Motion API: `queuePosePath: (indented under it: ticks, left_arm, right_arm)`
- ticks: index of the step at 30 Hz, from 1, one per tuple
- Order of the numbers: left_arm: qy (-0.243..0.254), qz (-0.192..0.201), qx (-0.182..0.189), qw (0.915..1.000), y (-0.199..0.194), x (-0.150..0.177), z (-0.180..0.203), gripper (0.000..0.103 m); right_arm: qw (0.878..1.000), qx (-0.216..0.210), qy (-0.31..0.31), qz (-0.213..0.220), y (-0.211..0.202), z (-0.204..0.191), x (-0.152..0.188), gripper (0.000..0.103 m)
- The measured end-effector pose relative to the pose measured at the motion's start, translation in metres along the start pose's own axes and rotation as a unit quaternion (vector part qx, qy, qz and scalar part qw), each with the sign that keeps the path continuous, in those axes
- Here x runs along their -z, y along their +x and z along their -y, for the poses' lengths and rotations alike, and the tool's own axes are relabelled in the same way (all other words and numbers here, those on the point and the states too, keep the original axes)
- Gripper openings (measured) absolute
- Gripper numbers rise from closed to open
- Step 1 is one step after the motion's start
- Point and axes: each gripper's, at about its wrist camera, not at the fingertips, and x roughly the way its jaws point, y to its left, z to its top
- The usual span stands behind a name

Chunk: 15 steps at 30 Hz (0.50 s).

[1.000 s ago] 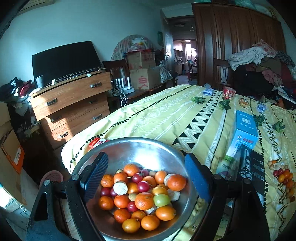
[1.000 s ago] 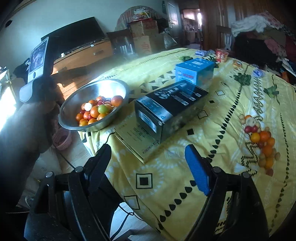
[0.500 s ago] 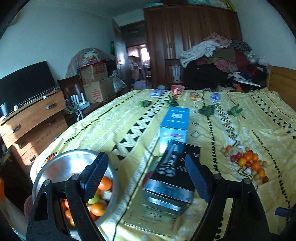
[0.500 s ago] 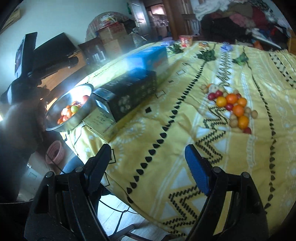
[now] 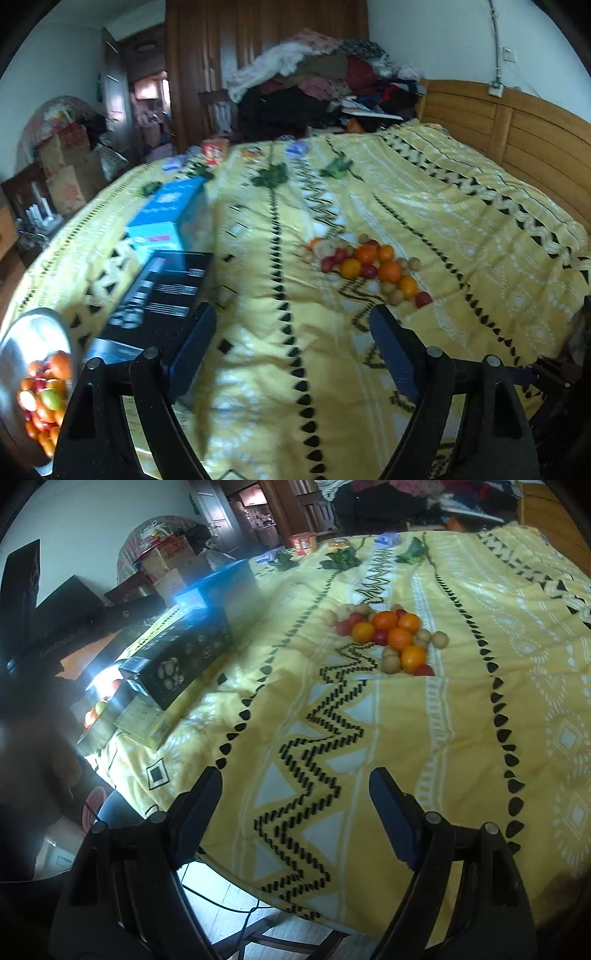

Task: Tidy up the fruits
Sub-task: 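Withdraw both open tools from the bowl back to the fruit row, then grasp a brown kiwi with the left tool while the right tool grasps a red tomato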

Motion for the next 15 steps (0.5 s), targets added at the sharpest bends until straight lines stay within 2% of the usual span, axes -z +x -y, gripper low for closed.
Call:
queuePosePath:
  ticks: [4, 7, 8, 13, 15]
  left_arm:
    - [0.003, -0.034, 0.072, 0.9968, 0.036, 0.001, 0.012, 0.075]
    - [0.005, -0.072, 0.124, 0.9896, 0.080, 0.000, 0.024, 0.063]
    - [0.005, -0.087, 0.143, 0.9859, 0.098, -0.001, 0.029, 0.056]
    - [0.015, -0.142, 0.227, 0.9635, 0.178, -0.002, 0.062, 0.040]
    - [0.021, -0.160, 0.245, 0.9560, 0.202, 0.001, 0.074, 0.033]
  right_arm:
    - [1.000, 0.008, 0.018, 0.014, -0.006, 0.016, -0.004, 0.082]
    - [0.999, 0.014, 0.031, 0.019, -0.010, 0.028, -0.007, 0.082]
    - [0.999, 0.017, 0.034, 0.019, -0.010, 0.032, -0.008, 0.082]
    - [0.998, 0.027, 0.056, 0.011, -0.010, 0.053, -0.010, 0.082]
    - [0.997, 0.032, 0.063, 0.010, -0.010, 0.062, -0.014, 0.082]
